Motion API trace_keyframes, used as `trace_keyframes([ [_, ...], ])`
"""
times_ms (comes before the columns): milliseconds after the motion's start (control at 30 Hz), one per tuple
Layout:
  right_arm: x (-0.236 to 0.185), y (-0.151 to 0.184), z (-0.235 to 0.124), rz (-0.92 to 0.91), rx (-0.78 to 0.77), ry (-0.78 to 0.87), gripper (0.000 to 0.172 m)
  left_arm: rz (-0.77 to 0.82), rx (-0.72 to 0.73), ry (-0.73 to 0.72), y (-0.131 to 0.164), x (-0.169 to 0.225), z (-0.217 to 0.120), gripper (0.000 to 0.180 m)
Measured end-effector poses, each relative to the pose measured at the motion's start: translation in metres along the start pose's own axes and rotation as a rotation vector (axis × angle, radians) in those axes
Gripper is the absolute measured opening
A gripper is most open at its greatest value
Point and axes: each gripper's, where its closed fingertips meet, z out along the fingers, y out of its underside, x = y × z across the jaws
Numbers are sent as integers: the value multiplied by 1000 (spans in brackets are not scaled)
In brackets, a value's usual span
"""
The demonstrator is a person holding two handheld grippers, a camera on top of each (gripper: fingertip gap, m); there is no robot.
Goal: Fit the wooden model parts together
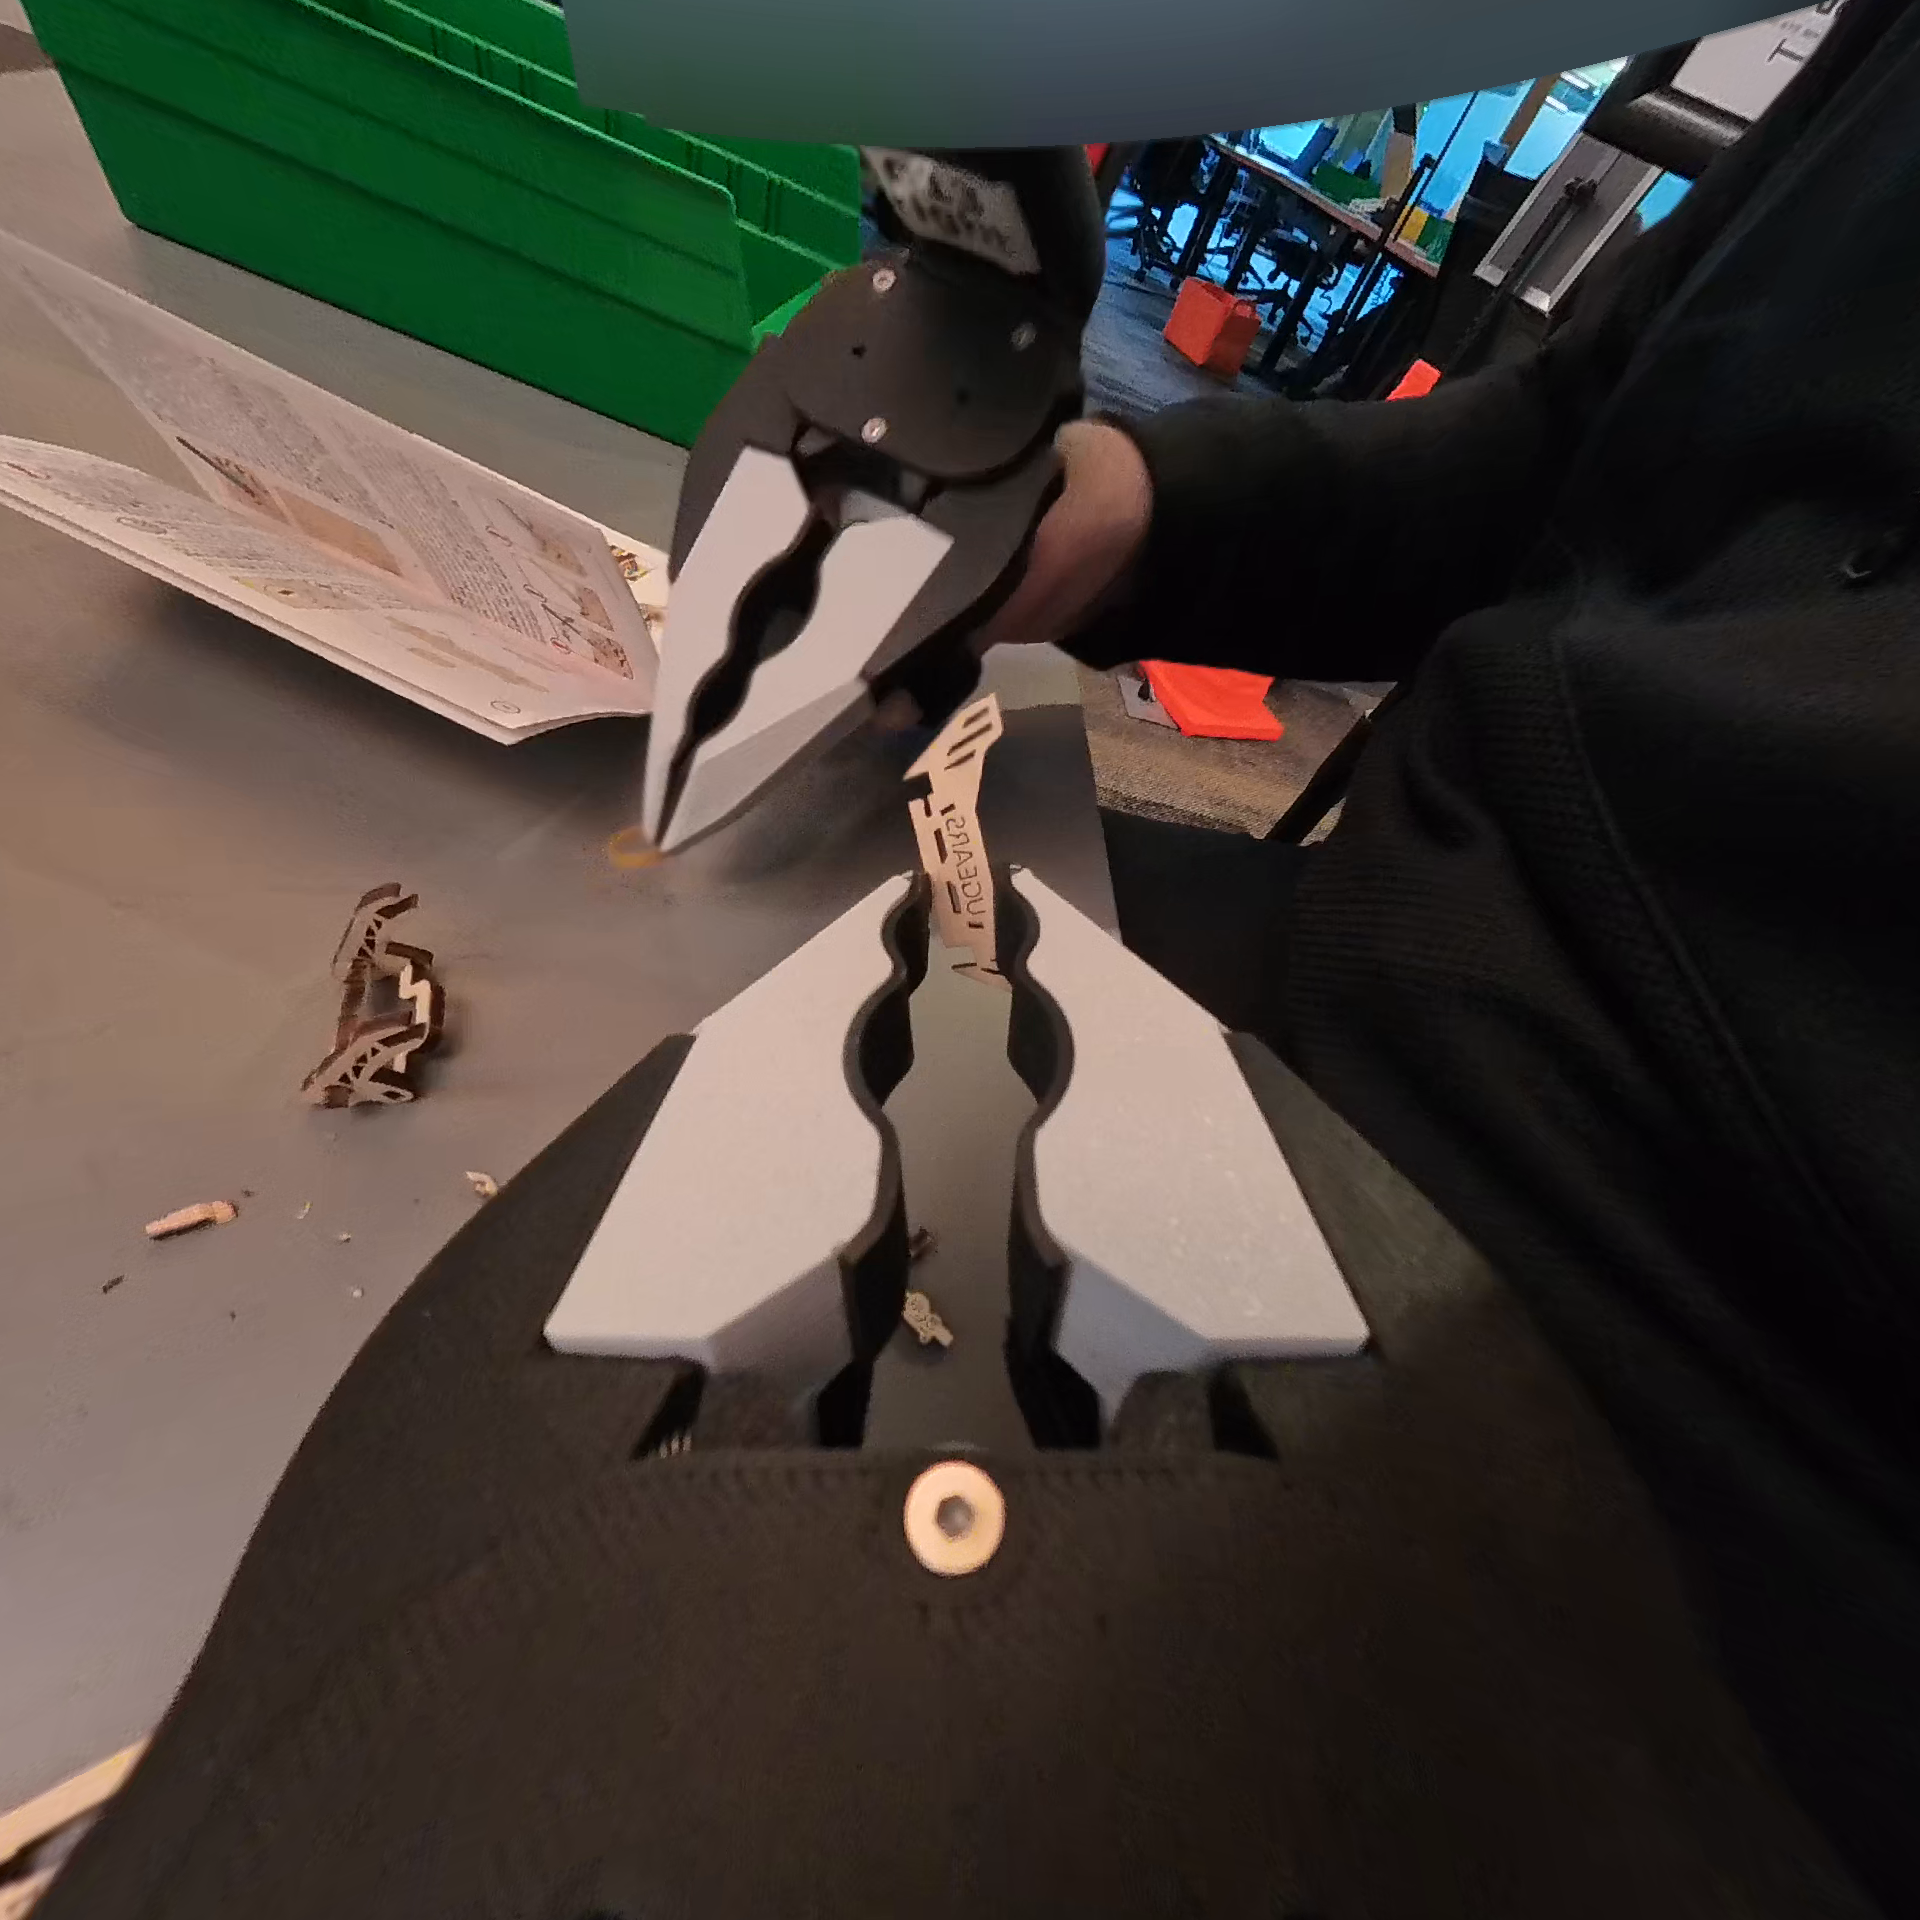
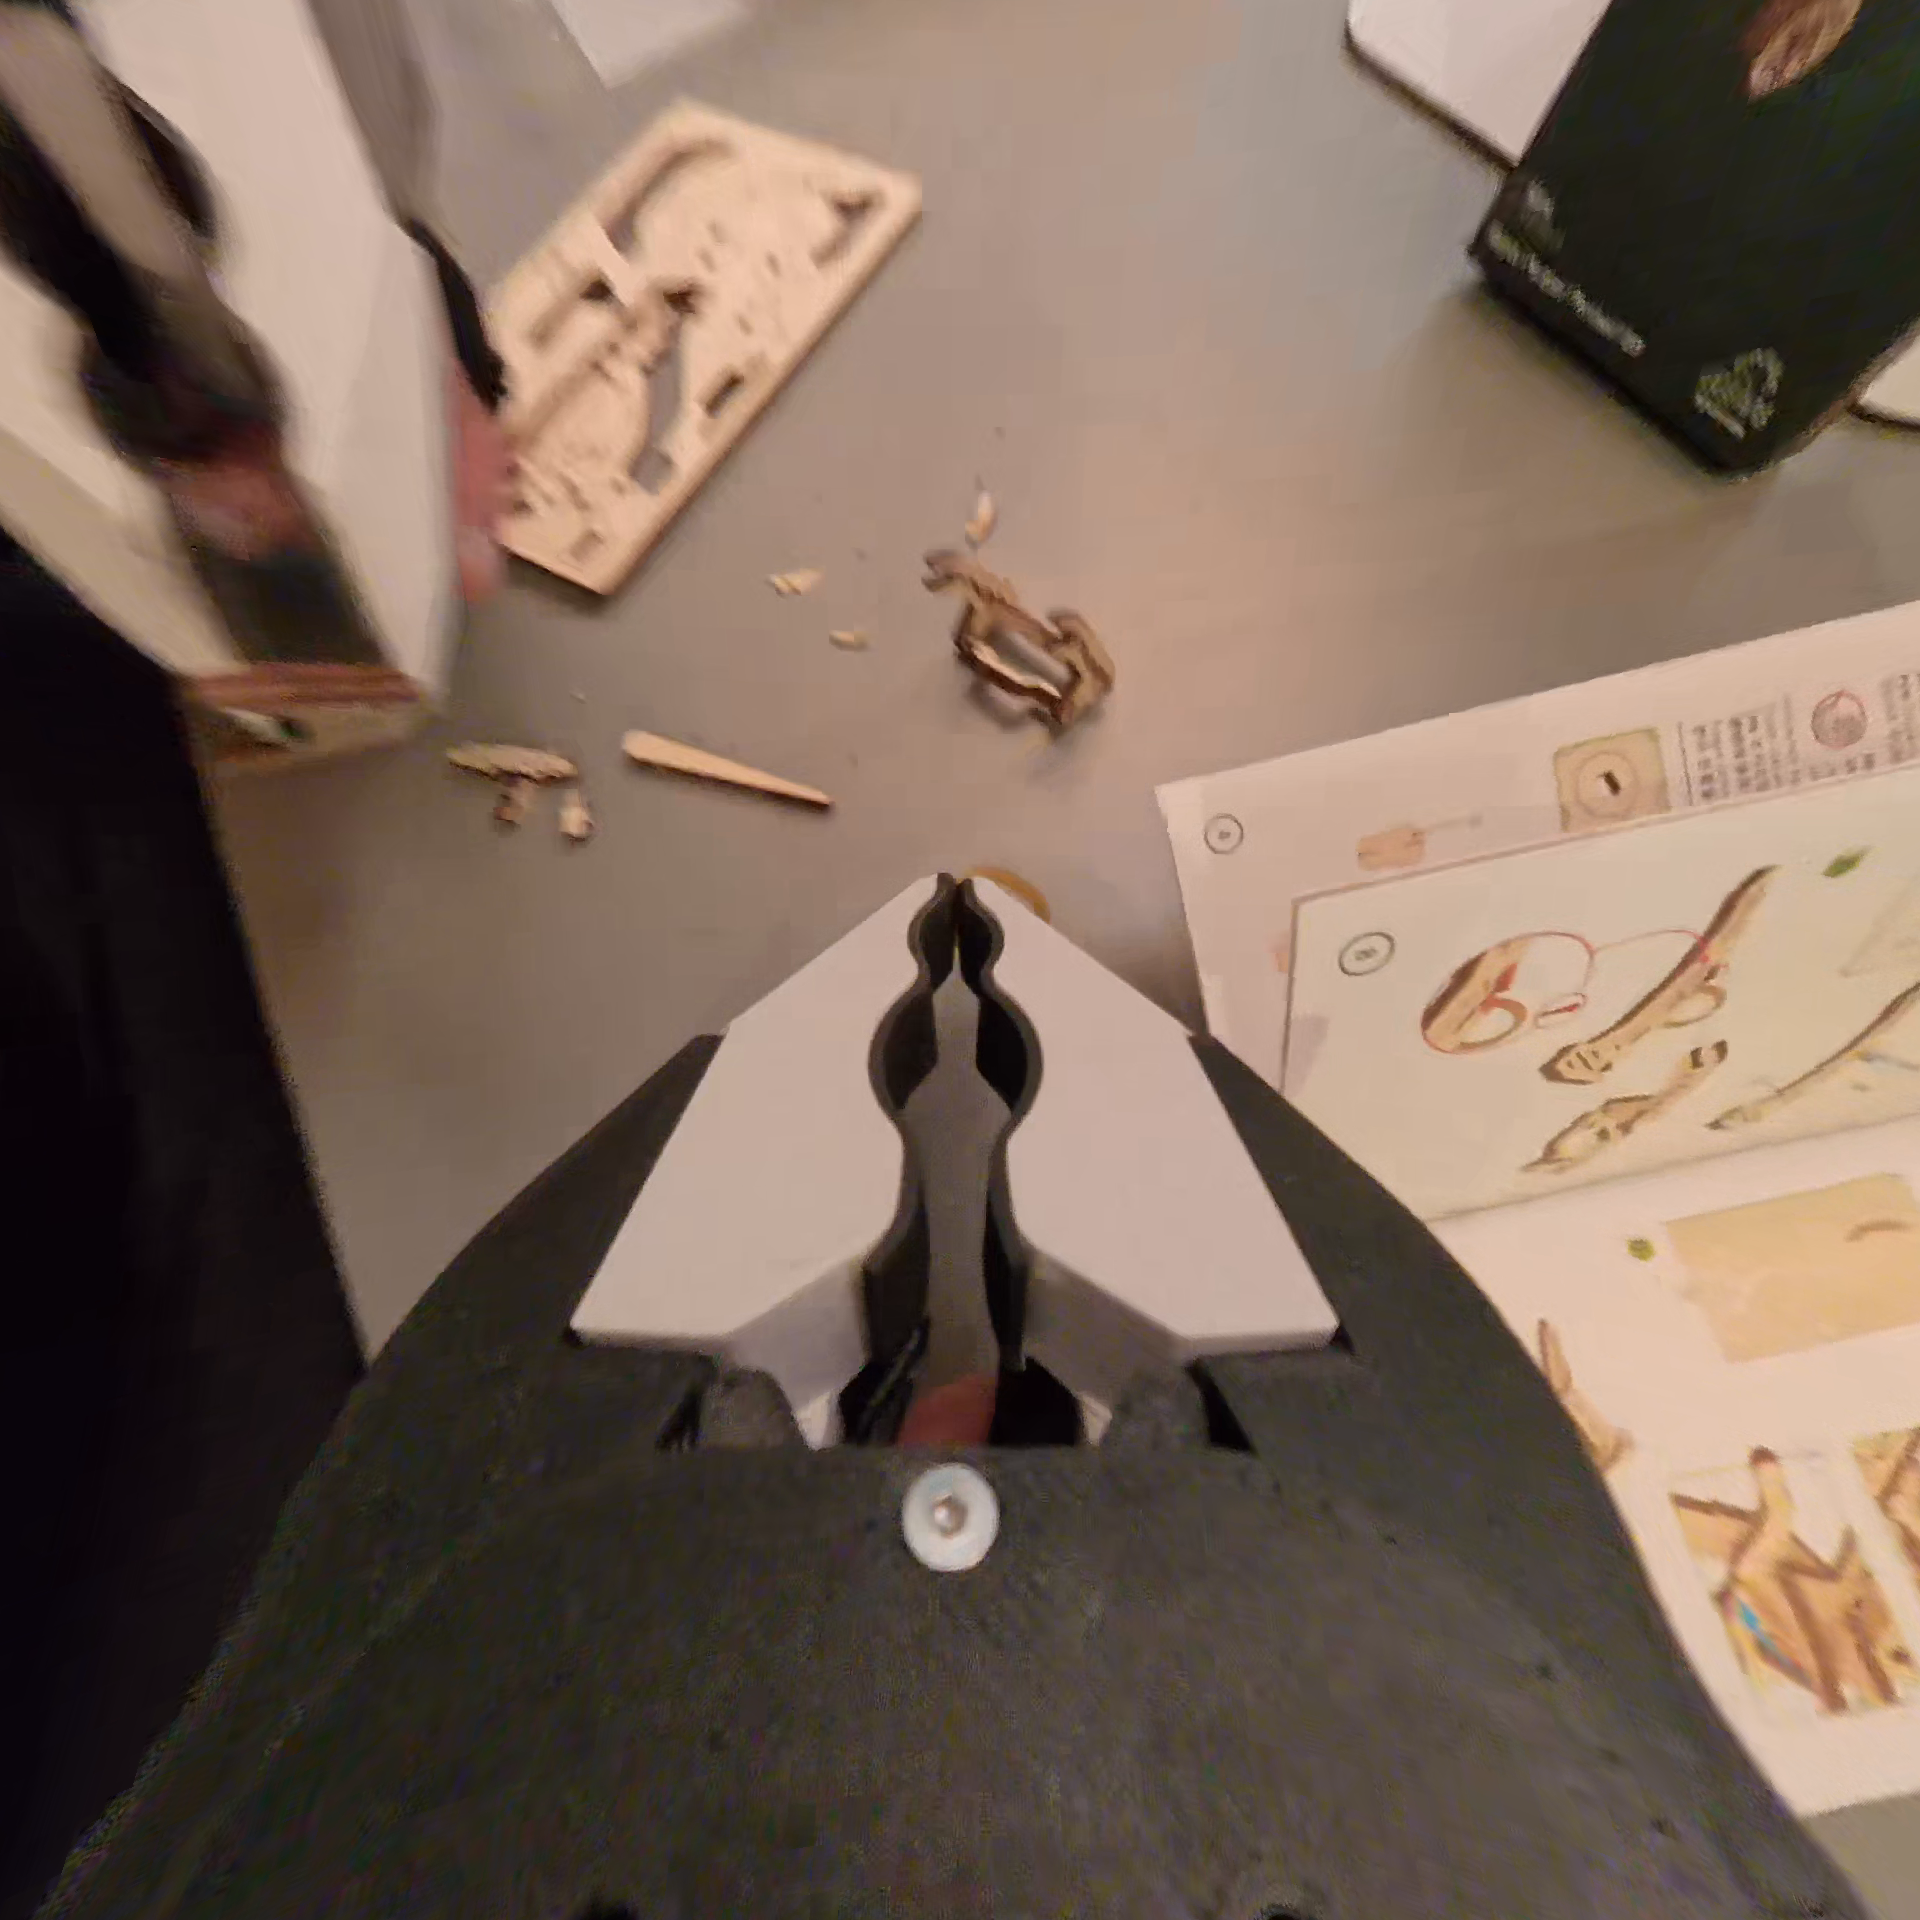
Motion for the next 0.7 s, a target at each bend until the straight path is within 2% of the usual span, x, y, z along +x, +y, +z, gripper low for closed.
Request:
trace_keyframes([
  [100,-26,-29,-24,20,181,-174,0,-3,31,27,-4,0,0,10],
  [233,-51,-49,-52,47,336,-353,0,-27,87,71,-10,3,0,10],
  [333,-64,-54,-57,59,375,-430,0,-27,108,94,-14,6,0,10],
  [700,-71,-61,-59,177,460,-558,0,2,153,150,-21,18,-3,10],
])
